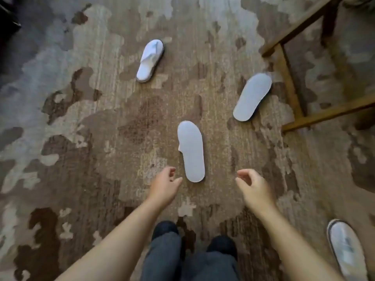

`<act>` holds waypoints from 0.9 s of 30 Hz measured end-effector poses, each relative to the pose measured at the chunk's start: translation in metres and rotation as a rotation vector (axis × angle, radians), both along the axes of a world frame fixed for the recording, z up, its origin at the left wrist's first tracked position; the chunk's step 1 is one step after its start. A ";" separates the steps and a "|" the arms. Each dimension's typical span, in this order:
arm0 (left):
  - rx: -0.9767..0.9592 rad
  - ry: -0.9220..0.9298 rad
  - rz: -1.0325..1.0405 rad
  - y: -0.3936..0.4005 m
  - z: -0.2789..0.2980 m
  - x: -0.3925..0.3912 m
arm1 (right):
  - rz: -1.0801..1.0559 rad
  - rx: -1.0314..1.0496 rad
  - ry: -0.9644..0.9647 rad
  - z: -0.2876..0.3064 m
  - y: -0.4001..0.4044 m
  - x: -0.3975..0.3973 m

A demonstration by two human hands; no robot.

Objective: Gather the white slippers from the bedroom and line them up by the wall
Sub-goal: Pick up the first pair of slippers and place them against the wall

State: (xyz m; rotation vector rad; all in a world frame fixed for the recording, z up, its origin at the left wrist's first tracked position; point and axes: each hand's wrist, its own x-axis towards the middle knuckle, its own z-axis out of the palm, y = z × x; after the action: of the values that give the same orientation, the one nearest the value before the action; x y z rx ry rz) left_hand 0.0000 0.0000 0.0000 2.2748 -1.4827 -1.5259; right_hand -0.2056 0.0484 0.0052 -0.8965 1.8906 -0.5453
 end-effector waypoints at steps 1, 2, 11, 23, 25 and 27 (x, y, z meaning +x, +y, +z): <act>-0.018 0.002 -0.044 -0.007 -0.032 -0.004 | 0.018 -0.030 0.034 -0.033 -0.006 0.002; -0.021 -0.015 -0.080 -0.012 -0.068 -0.006 | 0.027 -0.035 0.071 -0.068 -0.010 0.001; -0.024 0.084 0.176 -0.064 -0.296 -0.026 | 0.163 0.008 0.295 -0.301 -0.045 -0.004; -0.117 0.298 -0.017 -0.059 -0.253 -0.064 | 0.000 0.028 0.201 -0.272 -0.001 -0.034; -0.125 0.336 -0.133 -0.045 -0.236 -0.089 | -0.099 0.053 0.222 -0.245 0.029 -0.057; -0.106 0.376 -0.244 -0.027 -0.219 -0.116 | -0.165 0.083 0.277 -0.221 0.062 -0.086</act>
State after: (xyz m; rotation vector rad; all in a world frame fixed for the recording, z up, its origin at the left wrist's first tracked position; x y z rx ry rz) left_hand -0.1161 -0.0271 -0.2187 1.6778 -1.7191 -1.7633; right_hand -0.2915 0.1105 -0.2156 -0.7983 2.2358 -0.4547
